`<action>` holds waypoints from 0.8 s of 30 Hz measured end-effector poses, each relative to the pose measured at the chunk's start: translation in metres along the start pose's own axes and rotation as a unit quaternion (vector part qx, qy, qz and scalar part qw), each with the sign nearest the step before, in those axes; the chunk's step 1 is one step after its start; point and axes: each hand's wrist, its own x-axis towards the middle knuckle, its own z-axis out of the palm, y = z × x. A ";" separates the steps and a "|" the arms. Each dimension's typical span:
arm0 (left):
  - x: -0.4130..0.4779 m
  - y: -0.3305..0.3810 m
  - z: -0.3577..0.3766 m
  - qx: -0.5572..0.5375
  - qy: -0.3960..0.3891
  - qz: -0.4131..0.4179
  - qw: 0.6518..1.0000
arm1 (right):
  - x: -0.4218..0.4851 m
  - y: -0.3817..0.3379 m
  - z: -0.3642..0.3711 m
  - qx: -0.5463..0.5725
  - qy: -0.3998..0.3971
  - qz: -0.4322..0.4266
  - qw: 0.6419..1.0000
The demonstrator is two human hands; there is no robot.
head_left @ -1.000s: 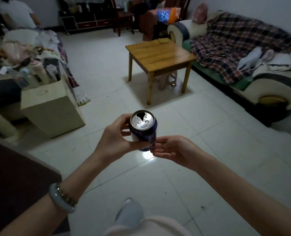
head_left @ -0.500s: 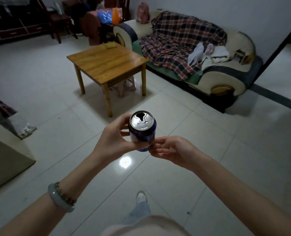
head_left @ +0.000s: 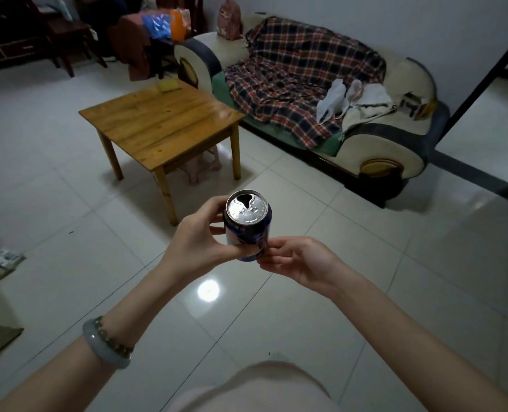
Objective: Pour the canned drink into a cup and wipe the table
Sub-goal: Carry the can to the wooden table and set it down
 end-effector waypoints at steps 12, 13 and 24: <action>0.151 -0.072 -0.009 -0.011 0.038 -0.060 0.997 | 0.149 -0.105 -0.026 -0.009 -0.002 0.038 0.999; 0.168 -0.078 -0.010 -0.009 0.043 -0.063 0.997 | 0.166 -0.118 -0.029 -0.012 -0.005 0.043 0.999; 0.357 -0.137 -0.038 0.019 0.108 -0.081 0.991 | 0.342 -0.263 -0.047 -0.047 -0.042 0.072 0.995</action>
